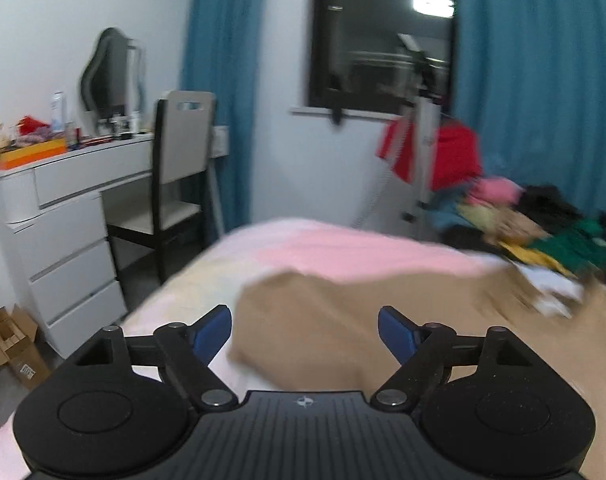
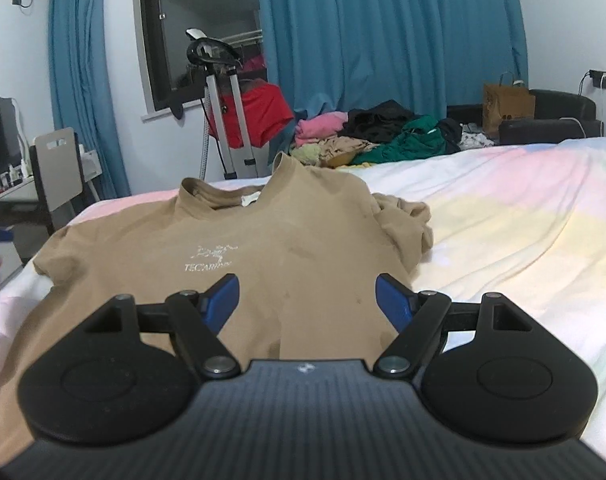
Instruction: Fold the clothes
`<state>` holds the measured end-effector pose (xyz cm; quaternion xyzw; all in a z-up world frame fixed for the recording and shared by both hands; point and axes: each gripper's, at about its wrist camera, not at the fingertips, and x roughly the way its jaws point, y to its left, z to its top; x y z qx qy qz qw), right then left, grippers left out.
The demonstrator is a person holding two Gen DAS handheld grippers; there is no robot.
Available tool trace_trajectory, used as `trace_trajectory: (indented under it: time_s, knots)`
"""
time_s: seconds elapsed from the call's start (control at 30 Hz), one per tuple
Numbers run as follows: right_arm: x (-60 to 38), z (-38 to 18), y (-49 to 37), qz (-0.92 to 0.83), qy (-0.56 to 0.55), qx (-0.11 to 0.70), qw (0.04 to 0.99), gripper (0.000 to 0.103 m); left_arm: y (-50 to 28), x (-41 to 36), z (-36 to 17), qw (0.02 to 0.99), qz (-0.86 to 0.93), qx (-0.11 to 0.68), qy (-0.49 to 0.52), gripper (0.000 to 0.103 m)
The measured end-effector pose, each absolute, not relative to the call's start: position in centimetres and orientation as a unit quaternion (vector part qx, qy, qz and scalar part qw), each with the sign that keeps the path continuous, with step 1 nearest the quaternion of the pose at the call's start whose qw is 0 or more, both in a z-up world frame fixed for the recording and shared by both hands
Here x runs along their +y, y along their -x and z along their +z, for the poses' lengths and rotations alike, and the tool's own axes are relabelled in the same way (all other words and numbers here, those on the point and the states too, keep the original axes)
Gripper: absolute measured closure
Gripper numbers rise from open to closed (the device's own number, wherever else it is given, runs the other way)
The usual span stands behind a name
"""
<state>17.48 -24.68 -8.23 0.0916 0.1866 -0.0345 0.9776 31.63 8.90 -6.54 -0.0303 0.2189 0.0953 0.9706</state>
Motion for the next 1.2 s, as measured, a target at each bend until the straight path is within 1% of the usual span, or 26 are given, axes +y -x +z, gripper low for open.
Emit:
trace_trajectory:
  time_s: [0.13,0.27,0.3,0.37,0.43,0.5,0.53,0.57,0.77,0.9,1.03,1.13,1.2]
  knots:
    - [-25.1,-7.1,-16.1,-0.032,-0.093,0.170,0.981,0.026,-24.1,5.4,-5.4,0.973,0.064,0.220,0.025,0.020]
    - [-24.9,-5.8,-13.8,-0.020,-0.080,0.152,0.985,0.026,-16.4,2.2,-4.6,0.978,0.036,0.205,0.020,0.017]
    - [-24.8,-5.4,-13.1,-0.017,-0.076,0.148,0.986,0.026,-14.5,1.4,-4.4,0.979,0.028,0.201,0.019,0.016]
    - [-24.7,-4.7,-11.9,-0.010,-0.069,0.139,0.988,0.026,-11.1,0.0,-4.5,0.983,0.014,0.180,0.008,0.008]
    - [-24.6,-4.3,-10.6,-0.008,-0.066,0.137,0.988,0.026,-8.4,-1.0,-4.8,0.986,-0.002,0.169,-0.003,0.007]
    - [-24.7,-4.0,-9.5,-0.001,-0.074,0.136,0.988,0.012,-6.7,-1.3,-5.1,0.986,-0.014,0.164,-0.006,0.006]
    - [-24.7,-3.7,-9.1,0.004,-0.083,0.135,0.987,0.010,-6.0,-1.1,-5.2,0.987,-0.017,0.160,-0.004,0.003]
    - [-24.7,-3.3,-8.8,0.005,-0.088,0.136,0.987,0.000,-5.5,-0.7,-5.3,0.987,-0.020,0.159,-0.002,0.002]
    - [-24.3,-1.8,-7.7,0.001,-0.109,0.128,0.986,0.000,-4.7,1.1,-5.5,0.986,-0.026,0.167,0.011,0.002]
    - [-24.5,-2.0,-8.1,-0.010,-0.146,0.142,0.979,0.000,-5.1,1.5,-4.4,0.983,-0.014,0.180,0.028,0.002]
    - [-25.2,-2.1,-8.6,-0.017,-0.203,0.155,0.967,0.000,-4.6,1.1,-1.1,0.980,0.005,0.195,0.051,0.003]
    - [-26.2,-1.9,-8.8,-0.016,-0.242,0.154,0.958,0.000,-3.8,1.0,2.1,0.982,0.013,0.181,0.056,0.002]
    - [-27.1,-2.1,-8.9,-0.015,-0.261,0.154,0.953,0.000,-3.4,0.9,3.3,0.984,0.007,0.168,0.062,0.002]
